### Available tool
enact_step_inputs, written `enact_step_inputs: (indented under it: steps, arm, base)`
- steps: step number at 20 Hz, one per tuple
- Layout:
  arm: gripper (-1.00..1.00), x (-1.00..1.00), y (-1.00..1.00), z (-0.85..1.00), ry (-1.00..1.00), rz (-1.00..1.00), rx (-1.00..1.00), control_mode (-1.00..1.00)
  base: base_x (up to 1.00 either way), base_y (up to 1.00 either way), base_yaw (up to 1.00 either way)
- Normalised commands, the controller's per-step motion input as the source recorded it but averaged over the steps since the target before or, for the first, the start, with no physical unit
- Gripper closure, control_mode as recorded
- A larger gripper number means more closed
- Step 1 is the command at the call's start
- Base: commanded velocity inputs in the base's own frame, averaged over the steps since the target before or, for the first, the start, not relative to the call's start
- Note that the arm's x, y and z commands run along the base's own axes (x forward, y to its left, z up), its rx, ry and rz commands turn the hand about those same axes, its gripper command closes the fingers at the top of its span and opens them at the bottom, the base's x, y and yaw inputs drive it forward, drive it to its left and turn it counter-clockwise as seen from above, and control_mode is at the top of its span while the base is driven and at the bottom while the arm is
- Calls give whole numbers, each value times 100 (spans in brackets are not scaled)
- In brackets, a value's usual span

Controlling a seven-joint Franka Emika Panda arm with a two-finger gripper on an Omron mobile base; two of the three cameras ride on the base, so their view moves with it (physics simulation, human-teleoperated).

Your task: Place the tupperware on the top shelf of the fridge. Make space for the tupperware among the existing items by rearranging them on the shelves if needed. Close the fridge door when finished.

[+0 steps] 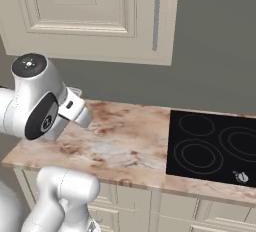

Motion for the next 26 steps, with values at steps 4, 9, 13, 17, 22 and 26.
enact_step_inputs:
  steps: [4, 9, 13, 17, 22, 26]
  arm:
    - [100, -11, -3, 39, 0, 1, 0, -100]
    - [100, -8, 0, 0, 0, 1, 0, 100]
    - [100, 0, 0, 0, 0, 0, 0, 100]
    - [100, 0, 0, 0, 0, 0, 0, 100]
    - [100, 0, 0, 0, 0, 0, 0, 100]
    - [100, 0, 0, 0, 0, 0, 0, 100]
  base:
    - [0, 0, 0]
    - [-37, -2, 8]
    - [-47, -2, 36]
    - [-3, -17, 73]
    - [-27, -16, 94]
    - [-81, -32, 86]
